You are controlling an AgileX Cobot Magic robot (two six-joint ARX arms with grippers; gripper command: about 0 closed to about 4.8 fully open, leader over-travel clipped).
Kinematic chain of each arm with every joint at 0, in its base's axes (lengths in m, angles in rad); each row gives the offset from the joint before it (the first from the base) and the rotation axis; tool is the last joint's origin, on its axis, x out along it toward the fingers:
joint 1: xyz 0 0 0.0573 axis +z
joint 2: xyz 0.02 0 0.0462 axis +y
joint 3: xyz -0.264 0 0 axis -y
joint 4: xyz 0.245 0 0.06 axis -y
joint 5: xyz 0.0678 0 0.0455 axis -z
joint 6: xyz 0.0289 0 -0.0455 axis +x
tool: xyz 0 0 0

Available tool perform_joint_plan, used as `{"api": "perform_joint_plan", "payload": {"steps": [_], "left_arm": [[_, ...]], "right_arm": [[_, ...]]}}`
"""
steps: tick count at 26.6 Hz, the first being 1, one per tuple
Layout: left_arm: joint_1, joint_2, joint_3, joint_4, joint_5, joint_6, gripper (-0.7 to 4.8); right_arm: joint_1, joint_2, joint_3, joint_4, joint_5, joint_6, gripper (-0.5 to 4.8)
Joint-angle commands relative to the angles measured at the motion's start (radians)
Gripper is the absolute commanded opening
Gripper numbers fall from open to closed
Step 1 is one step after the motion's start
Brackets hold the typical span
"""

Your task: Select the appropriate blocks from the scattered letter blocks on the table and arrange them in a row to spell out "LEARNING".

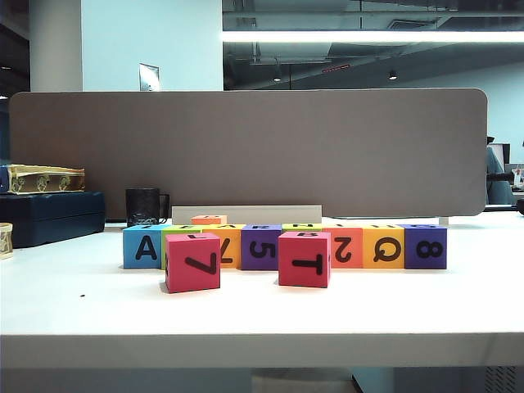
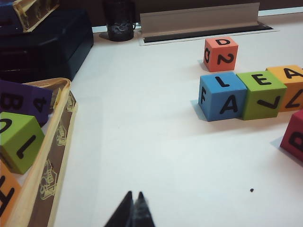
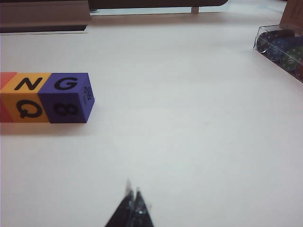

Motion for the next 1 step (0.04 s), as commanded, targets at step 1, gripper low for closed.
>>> {"api": "perform_joint_plan", "payload": {"steps": [1], "left_arm": [[0.0,0.001,0.002,-0.008,0.005,-0.002,-0.05]], "right_arm": [[0.002,-0.011,-0.002,0.011,0.001,-0.002,-0.01]]}}
